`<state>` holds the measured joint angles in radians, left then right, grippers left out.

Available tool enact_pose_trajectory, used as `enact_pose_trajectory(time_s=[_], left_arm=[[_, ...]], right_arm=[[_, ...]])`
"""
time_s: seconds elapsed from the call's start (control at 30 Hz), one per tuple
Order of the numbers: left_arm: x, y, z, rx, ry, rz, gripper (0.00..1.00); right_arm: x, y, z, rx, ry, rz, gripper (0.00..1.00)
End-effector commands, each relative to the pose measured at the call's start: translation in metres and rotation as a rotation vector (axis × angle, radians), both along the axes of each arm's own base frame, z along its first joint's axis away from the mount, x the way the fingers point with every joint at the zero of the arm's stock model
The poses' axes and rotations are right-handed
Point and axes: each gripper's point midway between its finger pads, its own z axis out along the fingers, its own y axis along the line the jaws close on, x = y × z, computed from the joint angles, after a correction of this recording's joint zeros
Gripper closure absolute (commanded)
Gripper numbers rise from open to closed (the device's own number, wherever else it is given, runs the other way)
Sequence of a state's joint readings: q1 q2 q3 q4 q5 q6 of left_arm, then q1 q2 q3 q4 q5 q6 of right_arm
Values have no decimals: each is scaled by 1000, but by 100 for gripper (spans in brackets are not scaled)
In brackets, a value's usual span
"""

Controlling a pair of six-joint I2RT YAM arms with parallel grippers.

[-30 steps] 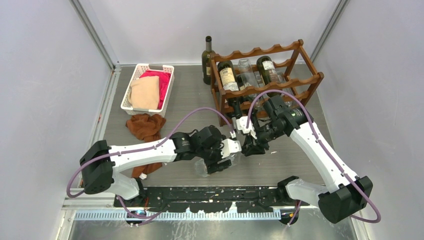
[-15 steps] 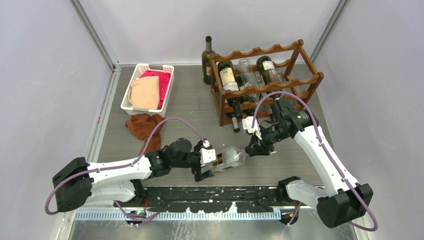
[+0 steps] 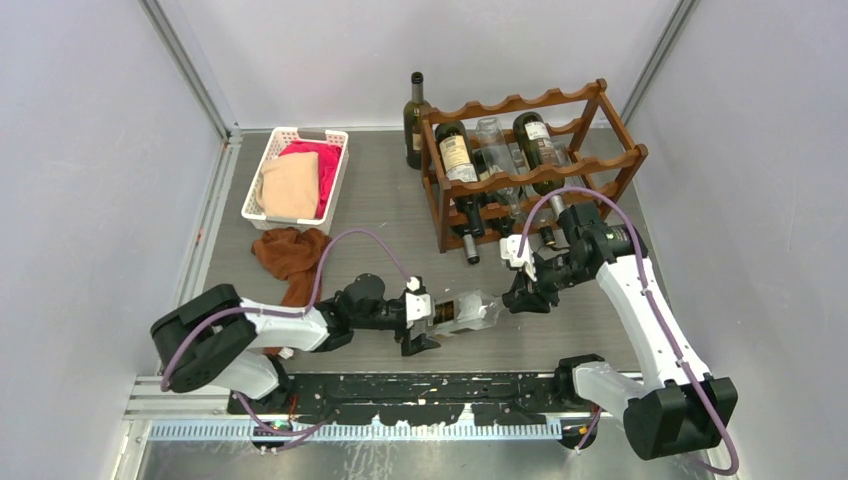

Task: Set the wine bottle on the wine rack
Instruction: Pick up the wine bottle from the center of the board.

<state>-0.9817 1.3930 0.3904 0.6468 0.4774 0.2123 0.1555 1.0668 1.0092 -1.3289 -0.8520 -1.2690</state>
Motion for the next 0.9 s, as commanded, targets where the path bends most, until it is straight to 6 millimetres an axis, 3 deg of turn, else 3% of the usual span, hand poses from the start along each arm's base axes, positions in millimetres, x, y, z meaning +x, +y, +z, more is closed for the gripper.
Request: enact_pose_trajectory(time_s=[0.0, 0.13, 0.23, 0.27, 0.33, 0.37, 0.43, 0.5, 0.7, 0.8, 0.87], left_arm=[[3, -19, 28, -155, -61, -51, 10], [7, -25, 20, -152, -40, -57, 17], [8, -30, 15, -150, -23, -74, 33], [8, -32, 13, -147, -14, -82, 43], [10, -33, 11, -144, -2, -85, 91], [12, -33, 11, -147, -1, -74, 99], [15, -31, 14, -163, -16, -54, 100], [17, -29, 17, -171, -34, -39, 100], [15, -27, 28, -197, -57, -45, 100], [15, -28, 31, -206, -62, -50, 100], [16, -29, 32, -209, -62, -49, 100]], right_arm=[[2, -3, 6, 30, -51, 16, 98], [2, -9, 0, 17, -30, 20, 97], [0, -11, -7, 6, -14, 26, 96], [0, -12, -10, -1, -9, 26, 95], [0, -15, -16, -23, -5, 21, 94], [1, -18, -19, -37, -5, 16, 93], [2, -22, -26, -68, -2, 8, 88], [3, -25, -32, -89, 2, -1, 75], [8, -20, -38, -58, -21, -12, 24], [14, -13, -36, -27, -58, -21, 10], [18, -7, -36, -11, -66, -23, 6]])
